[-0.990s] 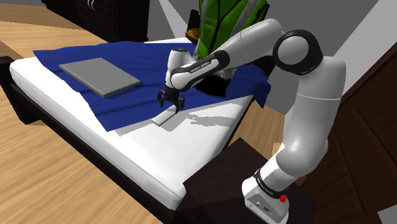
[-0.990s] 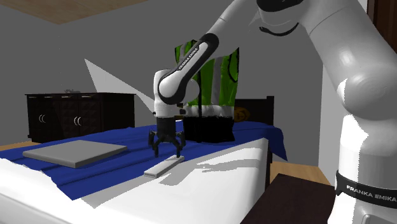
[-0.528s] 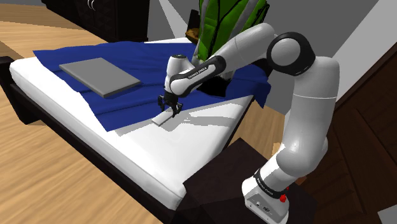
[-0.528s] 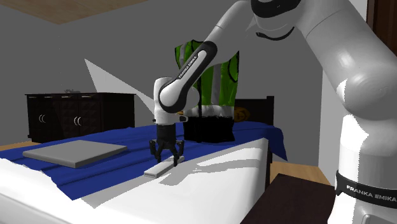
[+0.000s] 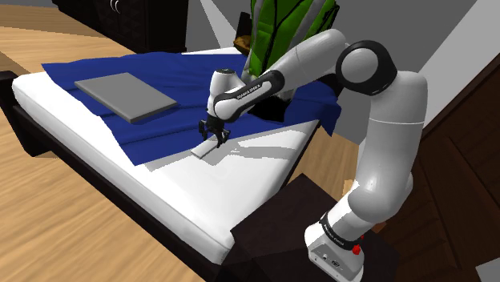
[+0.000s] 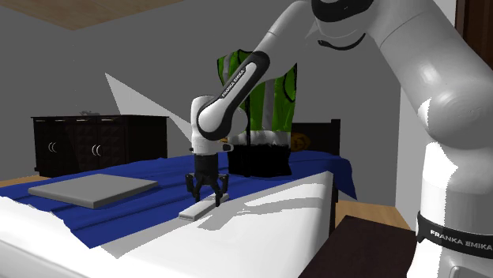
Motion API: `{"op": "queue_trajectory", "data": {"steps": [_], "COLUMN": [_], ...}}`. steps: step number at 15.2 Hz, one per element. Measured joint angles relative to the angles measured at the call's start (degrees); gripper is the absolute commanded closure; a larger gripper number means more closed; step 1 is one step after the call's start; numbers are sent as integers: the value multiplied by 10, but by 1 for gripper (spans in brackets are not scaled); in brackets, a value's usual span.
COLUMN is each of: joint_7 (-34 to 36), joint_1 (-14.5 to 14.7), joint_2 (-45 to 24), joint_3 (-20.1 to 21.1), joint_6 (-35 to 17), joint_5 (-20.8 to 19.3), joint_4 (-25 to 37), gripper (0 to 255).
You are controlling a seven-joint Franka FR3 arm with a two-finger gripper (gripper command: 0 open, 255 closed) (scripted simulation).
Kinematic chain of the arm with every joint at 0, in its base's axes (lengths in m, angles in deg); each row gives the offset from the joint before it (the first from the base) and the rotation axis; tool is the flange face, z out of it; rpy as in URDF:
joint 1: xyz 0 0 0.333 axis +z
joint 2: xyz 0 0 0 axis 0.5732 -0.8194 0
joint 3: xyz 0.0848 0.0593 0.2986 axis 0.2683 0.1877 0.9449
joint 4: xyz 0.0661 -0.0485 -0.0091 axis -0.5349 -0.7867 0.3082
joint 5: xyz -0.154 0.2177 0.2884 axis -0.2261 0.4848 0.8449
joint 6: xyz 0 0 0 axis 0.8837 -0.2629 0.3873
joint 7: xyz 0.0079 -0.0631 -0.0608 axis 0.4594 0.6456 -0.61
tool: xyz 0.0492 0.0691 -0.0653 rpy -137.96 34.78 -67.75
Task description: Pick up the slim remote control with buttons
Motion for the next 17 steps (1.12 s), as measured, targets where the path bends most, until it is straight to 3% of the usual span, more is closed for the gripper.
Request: {"op": "queue_trajectory", "data": {"steps": [17], "joint_7": [-24], "joint_1": [-14], "joint_2": [77], "joint_3": [20], "joint_6": [87], "joint_5": [34], "joint_4": [11], "gripper": [255]}}
